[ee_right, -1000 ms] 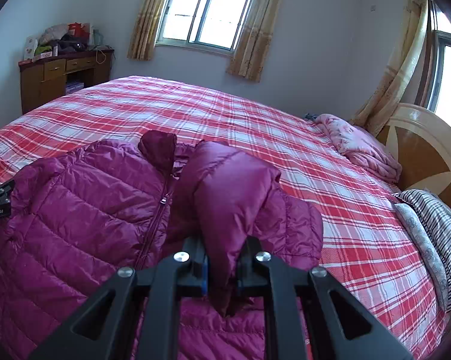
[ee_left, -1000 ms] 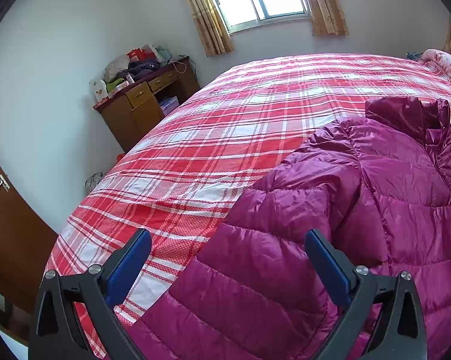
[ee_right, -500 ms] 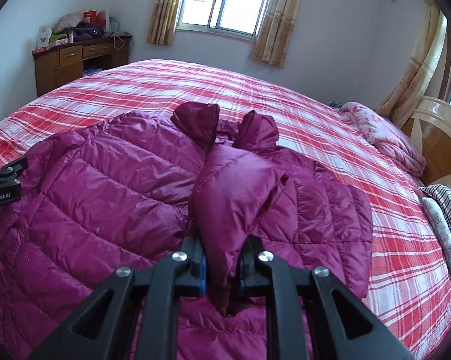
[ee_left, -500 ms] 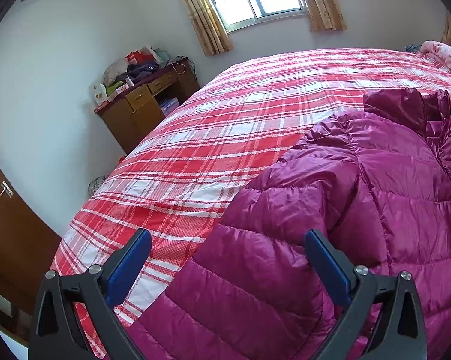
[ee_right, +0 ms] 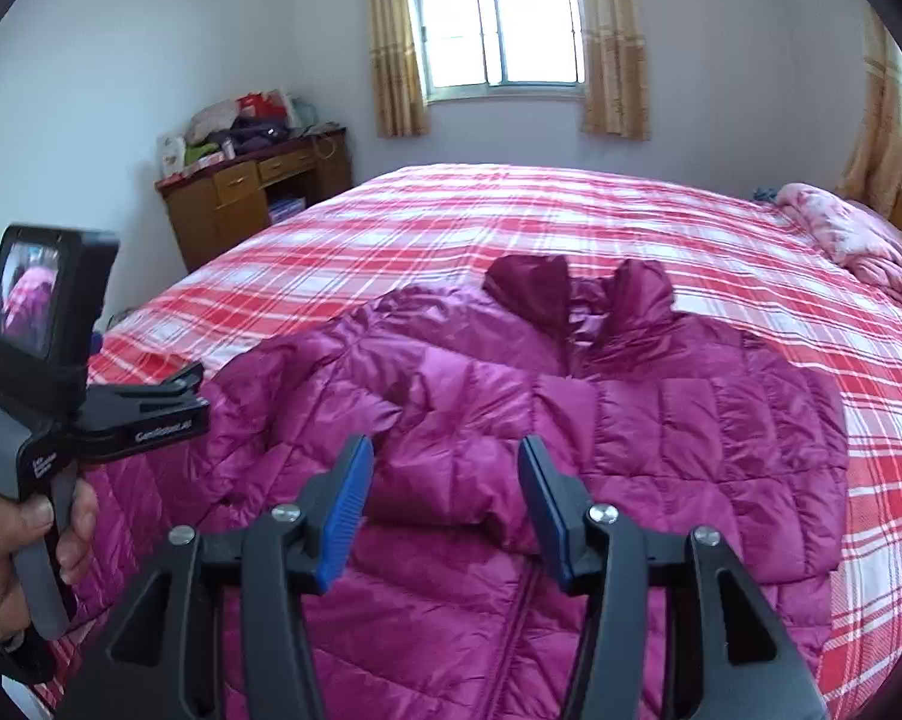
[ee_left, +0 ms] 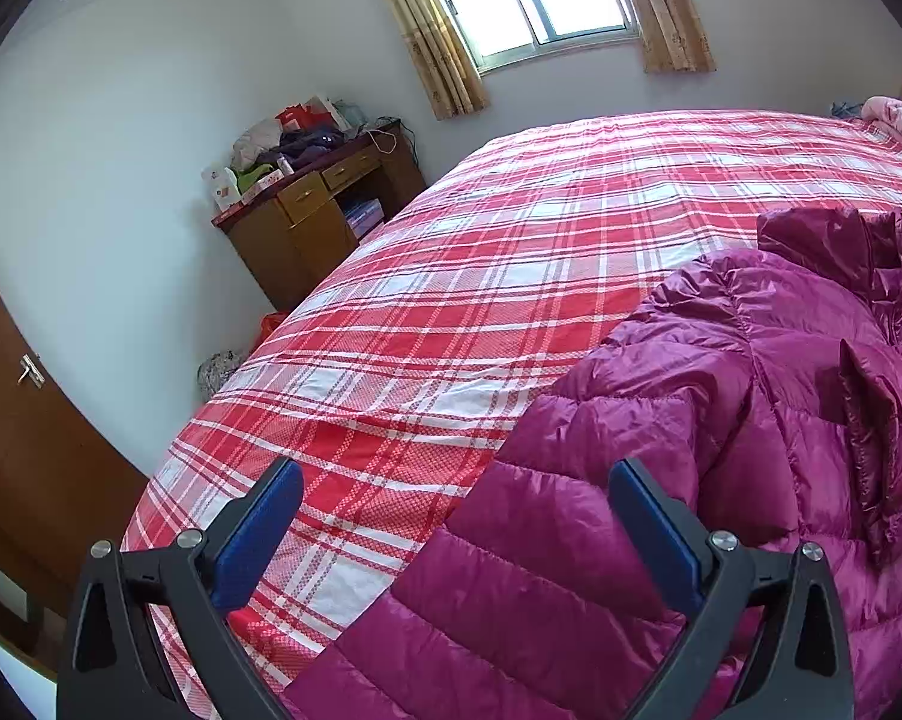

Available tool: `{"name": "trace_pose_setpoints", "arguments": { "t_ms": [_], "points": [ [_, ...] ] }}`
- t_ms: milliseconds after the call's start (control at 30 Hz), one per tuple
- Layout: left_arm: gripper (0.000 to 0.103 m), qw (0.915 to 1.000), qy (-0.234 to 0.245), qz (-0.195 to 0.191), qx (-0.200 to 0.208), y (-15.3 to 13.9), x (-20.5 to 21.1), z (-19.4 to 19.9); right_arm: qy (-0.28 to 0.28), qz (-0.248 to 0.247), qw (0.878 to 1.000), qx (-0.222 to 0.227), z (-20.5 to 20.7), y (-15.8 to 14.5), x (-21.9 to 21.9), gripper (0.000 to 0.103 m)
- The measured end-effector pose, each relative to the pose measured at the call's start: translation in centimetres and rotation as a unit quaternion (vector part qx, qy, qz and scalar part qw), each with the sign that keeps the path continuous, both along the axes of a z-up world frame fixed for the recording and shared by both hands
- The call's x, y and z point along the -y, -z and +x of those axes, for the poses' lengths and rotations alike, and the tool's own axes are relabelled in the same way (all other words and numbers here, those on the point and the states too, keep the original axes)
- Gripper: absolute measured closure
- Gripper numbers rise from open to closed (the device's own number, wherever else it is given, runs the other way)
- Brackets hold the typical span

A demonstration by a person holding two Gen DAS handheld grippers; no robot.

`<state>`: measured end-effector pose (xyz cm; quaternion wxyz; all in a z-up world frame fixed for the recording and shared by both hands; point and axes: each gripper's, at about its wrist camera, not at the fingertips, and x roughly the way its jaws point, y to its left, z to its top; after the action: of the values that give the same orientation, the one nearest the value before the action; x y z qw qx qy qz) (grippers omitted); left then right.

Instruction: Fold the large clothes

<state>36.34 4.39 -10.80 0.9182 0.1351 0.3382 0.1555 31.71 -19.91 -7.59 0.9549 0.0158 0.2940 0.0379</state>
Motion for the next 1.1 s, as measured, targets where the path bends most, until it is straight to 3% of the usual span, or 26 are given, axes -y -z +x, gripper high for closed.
{"name": "trace_pose_setpoints", "arguments": {
  "t_ms": [100, 167, 300, 400, 600, 700, 767, 900, 967, 1067, 1100],
  "points": [
    [0.001, 0.9999, 0.011, -0.004, 0.000, -0.4, 1.2, -0.2, 0.064, 0.002, 0.997, -0.035, 2.0, 1.0, 2.8, 0.059],
    [0.001, 0.9997, 0.025, -0.004, -0.001, -0.6, 2.6, -0.3, 0.082, -0.015, 0.994, -0.066, 3.3, 2.4, 3.8, 0.059],
    [0.001, 0.9986, 0.053, 0.005, 0.006, -1.2, 5.8, -0.6, 0.040, -0.020, 0.990, -0.137, 5.1, 6.4, 3.3, 0.064],
    [0.001, 0.9976, 0.067, 0.011, 0.009, -1.4, 8.1, -0.4, 0.025, -0.052, 0.990, -0.128, 4.6, 7.1, 1.7, 0.065],
    [0.001, 0.9950, 0.090, 0.042, -0.013, 1.2, 13.5, 1.6, 0.020, -0.054, 0.992, -0.116, 4.1, 7.7, 1.2, 0.065],
    [0.001, 0.9901, 0.067, 0.120, -0.028, 4.4, 15.2, 3.3, 0.007, -0.035, 0.993, -0.115, 3.4, 7.1, 1.7, 0.065],
    [0.001, 0.9863, 0.065, 0.144, -0.048, 6.1, 15.1, 4.1, 0.006, -0.007, 0.995, -0.101, 2.2, 6.0, 3.3, 0.065],
    [0.001, 0.9872, 0.063, 0.139, -0.046, 6.1, 14.1, 3.9, 0.079, 0.044, 0.995, -0.044, 0.9, 2.3, 9.7, 0.065],
    [0.001, 0.9896, 0.058, 0.124, -0.046, 5.0, 13.7, 3.6, 0.145, 0.066, 0.987, -0.029, 1.0, 1.3, 14.1, 0.068],
    [0.001, 0.9957, 0.053, 0.076, -0.002, 1.7, 13.4, 2.7, 0.229, 0.101, 0.968, -0.025, 1.4, 0.9, 20.5, 0.085],
    [0.001, 0.9964, 0.056, 0.062, 0.014, 0.5, 13.7, 2.5, 0.242, 0.106, 0.964, -0.026, 1.7, 1.0, 22.0, 0.085]
  ]
}}
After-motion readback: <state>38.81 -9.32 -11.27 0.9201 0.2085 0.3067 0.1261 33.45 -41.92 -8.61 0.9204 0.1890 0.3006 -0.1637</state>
